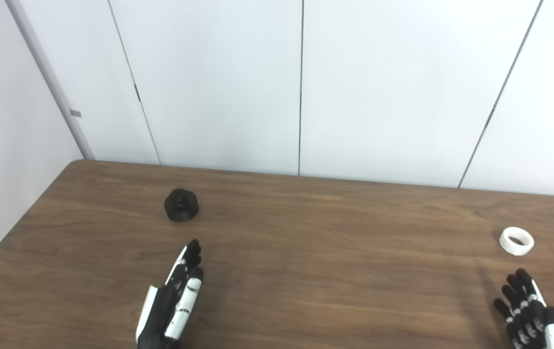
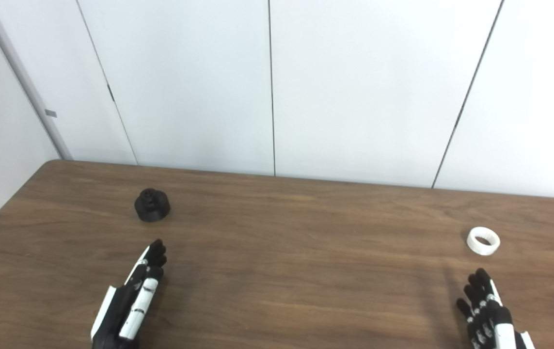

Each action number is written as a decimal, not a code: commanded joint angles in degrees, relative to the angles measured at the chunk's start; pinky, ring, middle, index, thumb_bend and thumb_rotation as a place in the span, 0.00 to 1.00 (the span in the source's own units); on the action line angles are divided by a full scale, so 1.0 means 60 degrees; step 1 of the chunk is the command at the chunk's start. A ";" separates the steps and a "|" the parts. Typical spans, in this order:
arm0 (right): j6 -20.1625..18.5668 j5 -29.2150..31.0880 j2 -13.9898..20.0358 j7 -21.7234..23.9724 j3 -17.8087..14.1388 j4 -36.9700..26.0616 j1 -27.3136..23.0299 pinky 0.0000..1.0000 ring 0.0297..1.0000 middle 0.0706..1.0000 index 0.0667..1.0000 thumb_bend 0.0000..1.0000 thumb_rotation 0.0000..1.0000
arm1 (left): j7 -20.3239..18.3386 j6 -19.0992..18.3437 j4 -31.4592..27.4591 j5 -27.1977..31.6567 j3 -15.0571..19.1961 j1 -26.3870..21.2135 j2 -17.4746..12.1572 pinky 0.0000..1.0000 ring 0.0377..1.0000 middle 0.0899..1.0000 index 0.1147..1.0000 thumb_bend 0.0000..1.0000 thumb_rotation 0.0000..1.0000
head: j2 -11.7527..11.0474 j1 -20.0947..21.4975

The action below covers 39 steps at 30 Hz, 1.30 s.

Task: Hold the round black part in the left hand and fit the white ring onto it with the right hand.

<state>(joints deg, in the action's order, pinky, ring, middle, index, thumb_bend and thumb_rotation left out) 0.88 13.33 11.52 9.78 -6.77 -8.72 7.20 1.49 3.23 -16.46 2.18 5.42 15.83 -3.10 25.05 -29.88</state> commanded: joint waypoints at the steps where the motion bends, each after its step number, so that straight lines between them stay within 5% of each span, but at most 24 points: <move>1: -0.0146 0.0035 0.0260 -0.0023 -0.0215 0.0005 0.0171 1.00 1.00 1.00 1.00 0.51 1.00 | 0.0156 0.0284 -0.0356 -0.0229 -0.0270 0.1400 0.0621 0.99 0.98 0.97 0.98 0.46 0.82 | -0.0020 -0.0079; 25: -0.0264 0.0053 0.0264 -0.0014 -0.0194 0.0072 0.0123 1.00 1.00 1.00 1.00 0.51 1.00 | 0.0599 0.0427 -0.0024 -0.0510 -0.0609 0.1289 0.0565 1.00 1.00 0.98 0.97 0.55 0.87 | -0.0147 -0.0056; 27: -0.0258 0.0011 0.0261 -0.0017 -0.0171 0.0050 0.0129 1.00 1.00 1.00 1.00 0.50 1.00 | 0.0600 0.0257 -0.0186 -0.0756 -0.0667 0.1320 0.0493 1.00 1.00 0.99 0.98 0.56 0.83 | -0.0125 0.0026; 35: -0.0201 -0.0142 0.0200 -0.0129 -0.0170 0.0083 0.0129 1.00 1.00 1.00 1.00 0.51 1.00 | 0.1214 -0.0512 -0.1345 -0.2747 -0.0527 0.1120 0.0626 0.95 0.97 0.97 0.95 0.71 0.32 | -0.0096 0.0199; 39: 0.0015 -0.0050 0.0199 -0.0039 -0.0196 0.0205 0.0102 1.00 1.00 1.00 1.00 0.51 1.00 | 0.1552 -0.1065 -0.1853 -0.4012 -0.0356 0.0699 0.0480 0.97 0.96 0.94 0.91 0.84 0.28 | -0.0088 0.0228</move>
<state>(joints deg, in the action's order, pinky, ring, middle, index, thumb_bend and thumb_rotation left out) 0.72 13.36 12.28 10.13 -7.04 -8.60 7.22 9.42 -2.83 -25.10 -19.24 3.21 15.38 -2.78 24.52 -28.48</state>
